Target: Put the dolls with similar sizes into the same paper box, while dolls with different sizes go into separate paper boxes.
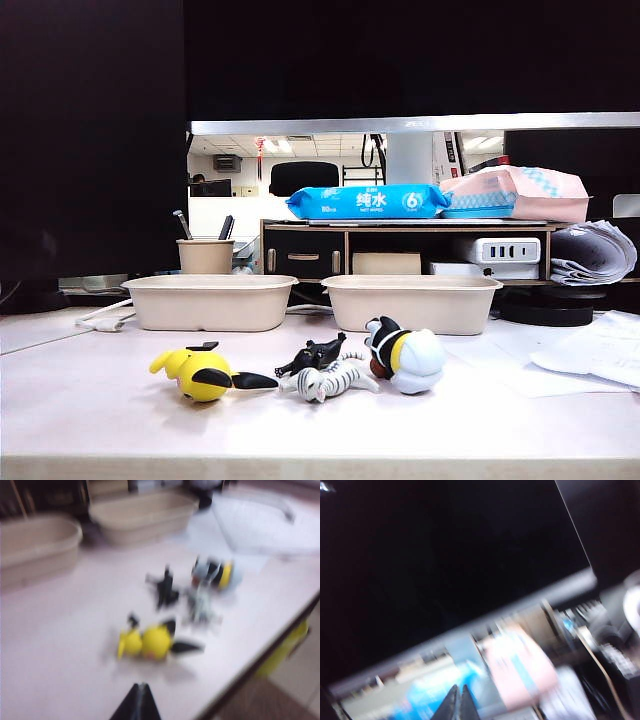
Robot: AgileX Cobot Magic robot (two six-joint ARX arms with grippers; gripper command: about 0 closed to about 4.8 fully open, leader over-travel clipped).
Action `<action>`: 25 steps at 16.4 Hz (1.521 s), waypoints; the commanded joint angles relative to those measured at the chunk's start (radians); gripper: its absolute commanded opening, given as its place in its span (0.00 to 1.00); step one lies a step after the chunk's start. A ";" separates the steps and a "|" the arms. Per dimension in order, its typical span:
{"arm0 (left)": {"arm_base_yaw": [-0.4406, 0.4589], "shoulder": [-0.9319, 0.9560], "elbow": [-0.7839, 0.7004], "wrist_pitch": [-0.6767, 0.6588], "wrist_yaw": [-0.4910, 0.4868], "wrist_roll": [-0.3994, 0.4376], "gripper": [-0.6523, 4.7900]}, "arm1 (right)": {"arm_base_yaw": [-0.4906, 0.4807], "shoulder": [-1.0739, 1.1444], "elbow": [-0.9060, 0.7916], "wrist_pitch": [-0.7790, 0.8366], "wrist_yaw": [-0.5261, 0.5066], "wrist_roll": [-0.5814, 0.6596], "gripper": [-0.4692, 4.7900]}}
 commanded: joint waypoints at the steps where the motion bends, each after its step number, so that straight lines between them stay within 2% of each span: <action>1: -0.001 0.115 0.001 0.010 0.000 0.002 0.11 | 0.000 0.287 0.217 0.011 -0.200 -0.053 0.08; 3: -0.001 0.163 0.001 0.008 0.000 0.002 0.11 | 0.000 0.500 0.374 -0.035 -0.404 -0.062 0.08; 4: -0.001 0.177 0.001 0.006 0.000 0.002 0.11 | 0.021 0.660 0.496 -0.128 -0.541 -0.106 0.08; 5: -0.001 0.177 0.001 0.005 0.000 0.002 0.11 | 0.066 0.760 0.575 -0.215 -0.585 -0.146 0.08; 6: -0.001 0.177 0.001 0.005 -0.001 0.002 0.11 | 0.173 0.899 0.671 -0.333 -0.582 -0.251 0.08; 9: -0.001 0.177 0.001 0.005 0.000 0.002 0.11 | 0.405 1.150 0.833 -0.591 -0.580 -0.451 0.08; 11: -0.001 0.177 0.001 0.005 -0.001 0.002 0.11 | 0.516 1.293 0.902 -0.695 -0.579 -0.515 0.08; 13: -0.001 0.177 0.001 0.005 0.000 0.002 0.11 | 0.620 1.404 0.932 -0.732 -0.529 -0.554 0.08; 14: -0.001 0.177 0.001 0.003 0.000 0.001 0.11 | 0.703 1.491 0.943 -0.749 -0.439 -0.596 0.34; 16: -0.001 0.177 0.001 0.001 -0.009 0.002 0.11 | 0.763 1.555 0.943 -0.746 -0.417 -0.659 0.97; 19: -0.001 0.177 0.001 0.002 -0.004 0.002 0.11 | 0.825 1.633 0.943 -0.710 -0.319 -0.690 1.00; 22: -0.001 0.177 0.001 0.002 -0.003 0.002 0.11 | 0.830 1.666 0.943 -0.635 -0.319 -0.697 1.00; 25: -0.001 0.176 0.001 0.002 -0.004 0.002 0.11 | 0.828 1.697 0.943 -0.590 -0.261 -0.697 1.00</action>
